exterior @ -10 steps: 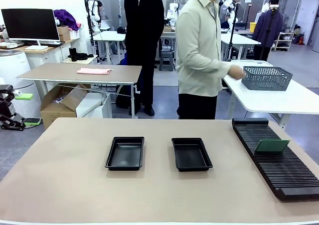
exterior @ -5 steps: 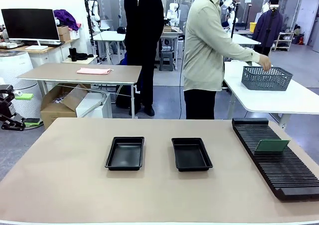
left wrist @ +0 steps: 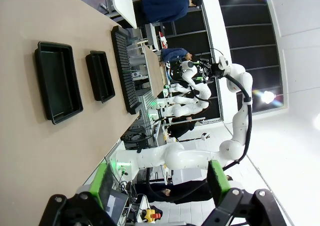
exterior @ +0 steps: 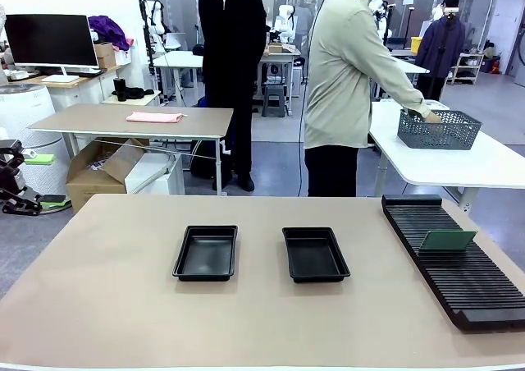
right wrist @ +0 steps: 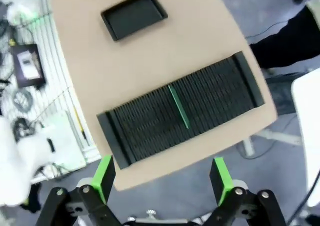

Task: Inspect and transfer BCBs to ESD trays.
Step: Pick up the Blank PCB from the PCB Rack and place it in the left ESD tray.

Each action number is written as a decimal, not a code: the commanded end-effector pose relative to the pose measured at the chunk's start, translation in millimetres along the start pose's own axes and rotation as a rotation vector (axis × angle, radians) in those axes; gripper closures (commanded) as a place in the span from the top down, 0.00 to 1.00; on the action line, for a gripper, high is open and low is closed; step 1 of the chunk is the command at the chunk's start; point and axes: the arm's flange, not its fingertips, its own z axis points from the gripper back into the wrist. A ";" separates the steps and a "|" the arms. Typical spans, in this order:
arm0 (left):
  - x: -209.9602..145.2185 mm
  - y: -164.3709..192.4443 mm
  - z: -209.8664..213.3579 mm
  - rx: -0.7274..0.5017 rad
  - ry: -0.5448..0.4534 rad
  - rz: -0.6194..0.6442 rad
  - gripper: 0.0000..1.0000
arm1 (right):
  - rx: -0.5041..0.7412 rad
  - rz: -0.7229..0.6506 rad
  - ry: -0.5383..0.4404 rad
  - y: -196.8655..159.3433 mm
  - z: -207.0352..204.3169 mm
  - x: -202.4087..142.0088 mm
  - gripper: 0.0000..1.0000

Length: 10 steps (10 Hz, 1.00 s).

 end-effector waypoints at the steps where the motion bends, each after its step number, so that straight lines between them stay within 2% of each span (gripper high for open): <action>1: 1.0 -1.3 -0.1 -0.005 -0.007 -0.003 1.00 | -0.065 0.153 0.035 15.9 -17.0 0.4 1.00; 4: 1.0 -1.3 -0.1 -0.005 -0.007 -0.003 1.00 | -0.080 0.362 0.078 22.1 -25.5 0.7 1.00; 8: 1.0 -1.3 -0.1 -0.005 -0.007 -0.003 1.00 | -0.093 0.396 0.201 20.2 -46.1 2.6 1.00; 10: 1.0 -1.3 -0.1 -0.005 -0.007 -0.003 1.00 | -0.088 0.376 0.217 18.5 -52.7 5.0 1.00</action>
